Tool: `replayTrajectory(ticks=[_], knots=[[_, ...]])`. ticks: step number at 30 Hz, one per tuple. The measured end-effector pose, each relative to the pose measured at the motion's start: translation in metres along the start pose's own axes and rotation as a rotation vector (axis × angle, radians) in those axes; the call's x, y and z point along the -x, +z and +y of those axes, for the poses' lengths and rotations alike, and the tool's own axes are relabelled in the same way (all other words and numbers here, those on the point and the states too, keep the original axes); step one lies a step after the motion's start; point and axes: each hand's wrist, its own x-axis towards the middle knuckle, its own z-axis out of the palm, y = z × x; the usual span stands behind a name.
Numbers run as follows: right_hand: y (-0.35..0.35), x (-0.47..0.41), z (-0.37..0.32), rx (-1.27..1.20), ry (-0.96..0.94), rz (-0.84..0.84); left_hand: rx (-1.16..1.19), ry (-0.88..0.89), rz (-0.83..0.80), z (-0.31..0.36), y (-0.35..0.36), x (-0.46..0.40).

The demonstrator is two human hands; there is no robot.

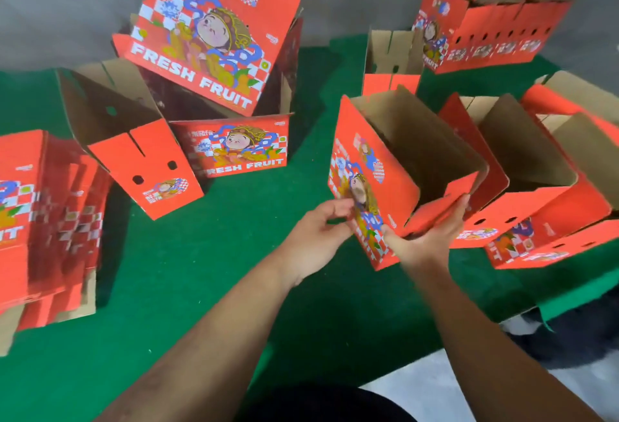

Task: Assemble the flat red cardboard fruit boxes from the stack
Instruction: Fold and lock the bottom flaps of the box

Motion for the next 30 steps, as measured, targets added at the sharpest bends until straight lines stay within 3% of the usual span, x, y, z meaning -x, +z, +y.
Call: replayTrajectory(ticks=[4, 10, 14, 19, 22, 27, 30], knots=[[-0.044, -0.041, 0.035, 0.09, 0.261, 0.085, -0.021, -0.109, 0.078, -0.013, -0.01, 0.003], [-0.08, -0.083, 0.066, 0.146, 0.391, 0.071, 0.013, -0.234, 0.146, -0.03, -0.026, -0.001], [-0.051, -0.105, 0.05, 0.105, 0.443, 0.116, 0.036, -0.247, 0.175, -0.037, -0.03, -0.006], [0.028, -0.073, 0.008, -0.048, 0.709, 0.265, 0.1, -0.243, 0.198, -0.042, -0.029, -0.01], [0.079, -0.023, -0.031, -0.139, 0.732, 0.116, 0.142, -0.223, 0.252, -0.042, -0.037, -0.009], [0.152, 0.069, -0.106, -0.275, 0.36, -0.334, 0.249, -0.162, 0.407, -0.041, -0.071, 0.008], [0.178, 0.104, -0.154, -0.328, 0.28, -0.493, 0.337, -0.128, 0.517, -0.04, -0.11, 0.028]])
